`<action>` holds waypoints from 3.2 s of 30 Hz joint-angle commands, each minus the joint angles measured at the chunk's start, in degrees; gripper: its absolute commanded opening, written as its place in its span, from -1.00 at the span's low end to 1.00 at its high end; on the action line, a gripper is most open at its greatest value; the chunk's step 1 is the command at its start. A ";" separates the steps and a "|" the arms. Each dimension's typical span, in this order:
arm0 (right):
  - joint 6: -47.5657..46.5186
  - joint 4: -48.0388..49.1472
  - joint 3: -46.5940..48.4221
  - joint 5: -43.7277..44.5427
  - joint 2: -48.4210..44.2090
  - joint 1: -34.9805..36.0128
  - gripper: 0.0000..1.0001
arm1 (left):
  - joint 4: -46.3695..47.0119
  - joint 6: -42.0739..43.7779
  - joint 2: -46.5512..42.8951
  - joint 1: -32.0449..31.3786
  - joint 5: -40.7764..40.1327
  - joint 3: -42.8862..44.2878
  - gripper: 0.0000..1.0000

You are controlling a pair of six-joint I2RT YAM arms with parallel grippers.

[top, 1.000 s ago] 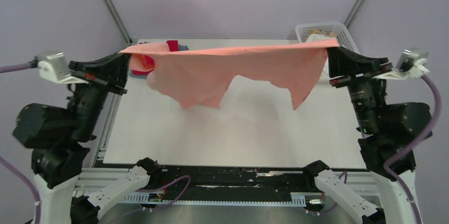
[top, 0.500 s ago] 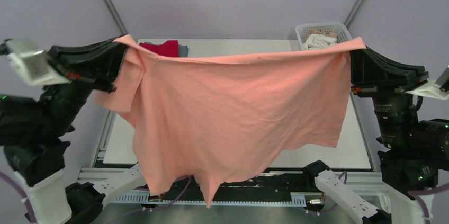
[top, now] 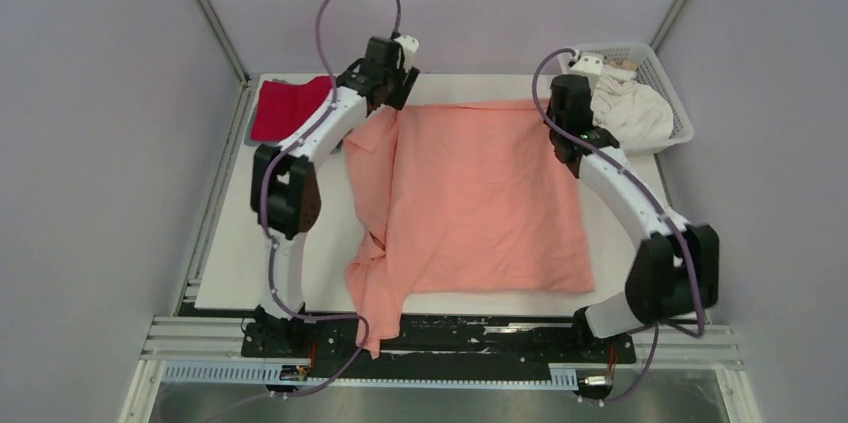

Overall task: Fold and stack the t-shirts
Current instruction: Flatten out the tshirt

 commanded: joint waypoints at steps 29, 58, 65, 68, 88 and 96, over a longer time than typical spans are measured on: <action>22.27 3.47 -30.31 -38.77 0.03 0.11 1.00 | 20.05 -42.79 -28.07 1.45 20.25 -60.22 1.00; 20.67 2.86 -14.61 -33.15 24.36 -11.50 1.00 | -5.97 -36.29 25.37 14.74 30.36 4.16 1.00; 18.90 1.97 -12.54 -33.57 18.24 -11.29 1.00 | -9.84 -35.75 27.49 15.36 34.47 15.56 1.00; 18.60 0.48 -14.31 -32.45 10.63 -11.35 1.00 | -7.81 -35.51 19.39 14.97 34.89 11.67 1.00; 29.88 -5.66 -36.20 -11.65 -31.85 -12.92 1.00 | -12.45 -60.59 -49.59 -5.62 1.63 -70.89 1.00; 28.27 -5.67 -38.01 -11.05 -36.61 -12.89 1.00 | -7.21 -72.33 -59.37 -9.25 5.24 -84.32 0.78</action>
